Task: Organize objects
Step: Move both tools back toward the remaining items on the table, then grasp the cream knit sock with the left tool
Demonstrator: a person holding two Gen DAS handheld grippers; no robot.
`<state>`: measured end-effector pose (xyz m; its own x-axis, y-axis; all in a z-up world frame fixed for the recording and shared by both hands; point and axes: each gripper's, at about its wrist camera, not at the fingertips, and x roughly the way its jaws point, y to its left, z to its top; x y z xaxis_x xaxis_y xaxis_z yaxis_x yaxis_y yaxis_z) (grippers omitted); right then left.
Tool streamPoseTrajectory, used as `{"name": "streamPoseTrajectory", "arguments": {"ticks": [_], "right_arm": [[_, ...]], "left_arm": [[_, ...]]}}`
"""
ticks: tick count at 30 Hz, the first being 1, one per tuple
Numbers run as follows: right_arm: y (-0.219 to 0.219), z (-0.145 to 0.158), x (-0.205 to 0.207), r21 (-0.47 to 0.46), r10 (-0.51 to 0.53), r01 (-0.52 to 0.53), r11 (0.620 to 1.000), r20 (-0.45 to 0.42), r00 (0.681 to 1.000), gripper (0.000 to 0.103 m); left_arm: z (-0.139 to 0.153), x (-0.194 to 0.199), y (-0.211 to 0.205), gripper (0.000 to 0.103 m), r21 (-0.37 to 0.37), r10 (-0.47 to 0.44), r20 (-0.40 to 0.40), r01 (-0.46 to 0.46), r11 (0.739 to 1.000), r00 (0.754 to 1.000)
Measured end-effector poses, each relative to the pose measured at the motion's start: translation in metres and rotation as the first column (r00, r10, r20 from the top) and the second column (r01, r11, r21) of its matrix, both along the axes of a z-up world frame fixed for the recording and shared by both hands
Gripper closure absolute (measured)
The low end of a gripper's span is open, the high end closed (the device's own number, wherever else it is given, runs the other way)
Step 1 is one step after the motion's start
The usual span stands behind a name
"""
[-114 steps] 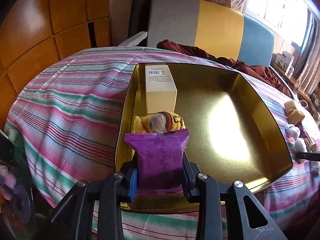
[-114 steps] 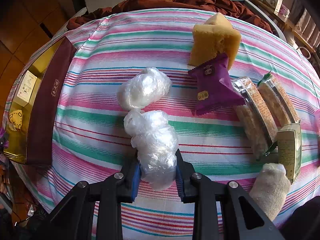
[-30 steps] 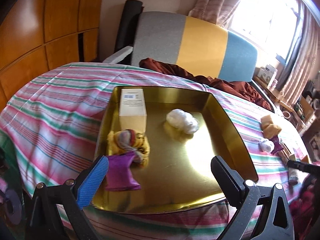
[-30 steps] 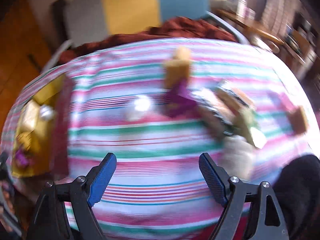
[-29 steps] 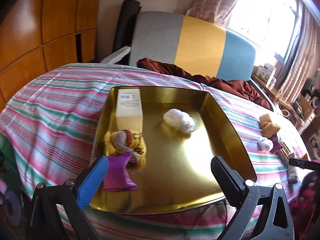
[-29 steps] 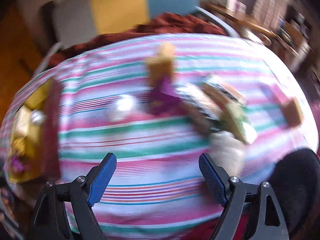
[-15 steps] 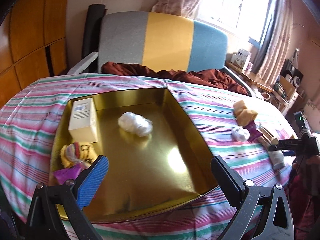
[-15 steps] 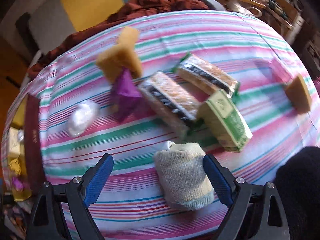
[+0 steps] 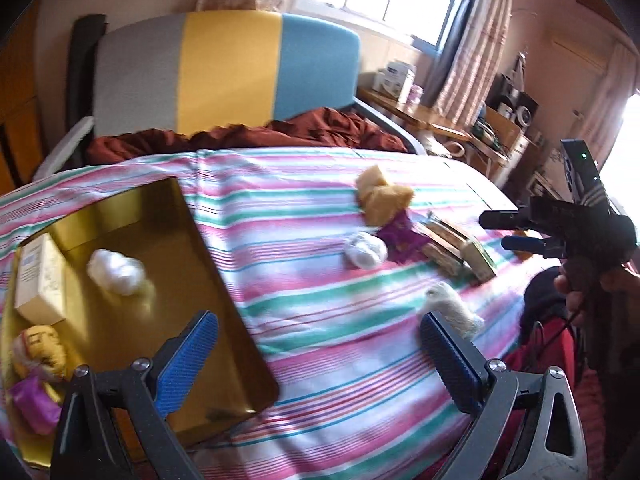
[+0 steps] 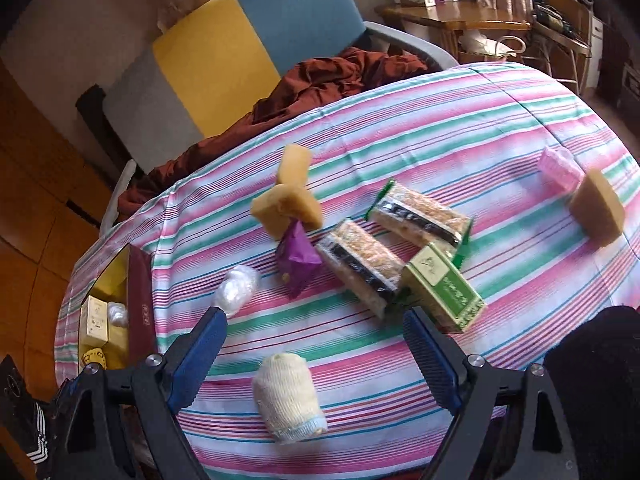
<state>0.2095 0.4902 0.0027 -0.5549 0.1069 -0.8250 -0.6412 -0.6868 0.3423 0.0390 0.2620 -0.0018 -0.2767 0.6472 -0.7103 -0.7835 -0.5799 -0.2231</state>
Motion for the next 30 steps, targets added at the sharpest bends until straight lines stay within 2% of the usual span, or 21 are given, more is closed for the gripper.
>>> {"name": "streamPoseTrajectory", "arguments": {"ticks": [2,6,11,13,16,19,22,25,26,27,29,30], "right_arm": [[0.008,-0.003,0.011,0.002,-0.023,0.023,1.0,0.012,1.0,0.012],[0.019,-0.005,0.033,0.007,-0.054,0.054,0.999,0.021,0.998,0.012],[0.031,-0.003,0.052,0.018,-0.086,0.086,0.996,0.015,0.996,0.012],[0.035,-0.003,0.058,0.015,-0.09,0.09,0.996,0.009,0.996,0.012],[0.041,-0.007,0.063,0.009,-0.094,0.094,0.996,0.016,0.995,0.012],[0.045,-0.007,0.06,0.012,-0.068,0.068,0.998,0.024,0.997,0.012],[0.048,-0.01,0.048,0.04,-0.032,0.029,0.999,0.079,0.996,0.012],[0.053,-0.021,0.033,0.037,0.012,-0.017,0.999,0.152,0.988,0.012],[0.055,-0.025,0.029,0.035,0.027,-0.033,0.999,0.177,0.984,0.014],[0.056,-0.029,0.023,0.031,0.043,-0.051,0.998,0.2,0.979,0.016],[0.059,-0.035,0.014,0.021,0.073,-0.08,0.997,0.24,0.968,0.023],[0.06,-0.038,0.009,0.021,0.086,-0.095,0.995,0.26,0.962,0.023]], "left_arm": [[-0.006,0.006,0.019,0.011,-0.016,-0.039,0.035,0.04,0.999,0.999],[-0.019,0.017,0.055,0.012,-0.034,-0.101,0.132,0.106,0.994,0.986],[-0.036,0.028,0.098,0.013,-0.037,-0.143,0.283,0.16,0.986,0.948],[-0.04,0.032,0.113,0.013,-0.041,-0.146,0.315,0.167,0.985,0.938],[-0.047,0.04,0.136,0.013,-0.069,-0.143,0.313,0.173,0.982,0.939],[-0.065,0.042,0.158,0.013,-0.126,-0.114,0.329,0.163,0.979,0.938],[-0.088,0.043,0.169,0.014,-0.201,-0.069,0.343,0.145,0.969,0.937],[-0.085,0.05,0.169,0.016,-0.201,-0.102,0.272,0.16,0.967,0.957],[-0.084,0.05,0.167,0.018,-0.186,-0.116,0.258,0.167,0.968,0.959],[-0.084,0.049,0.163,0.028,-0.176,-0.125,0.243,0.17,0.969,0.962],[-0.082,0.044,0.157,0.035,-0.145,-0.15,0.256,0.191,0.971,0.955],[-0.081,0.042,0.153,0.044,-0.135,-0.157,0.262,0.197,0.971,0.952]]}}
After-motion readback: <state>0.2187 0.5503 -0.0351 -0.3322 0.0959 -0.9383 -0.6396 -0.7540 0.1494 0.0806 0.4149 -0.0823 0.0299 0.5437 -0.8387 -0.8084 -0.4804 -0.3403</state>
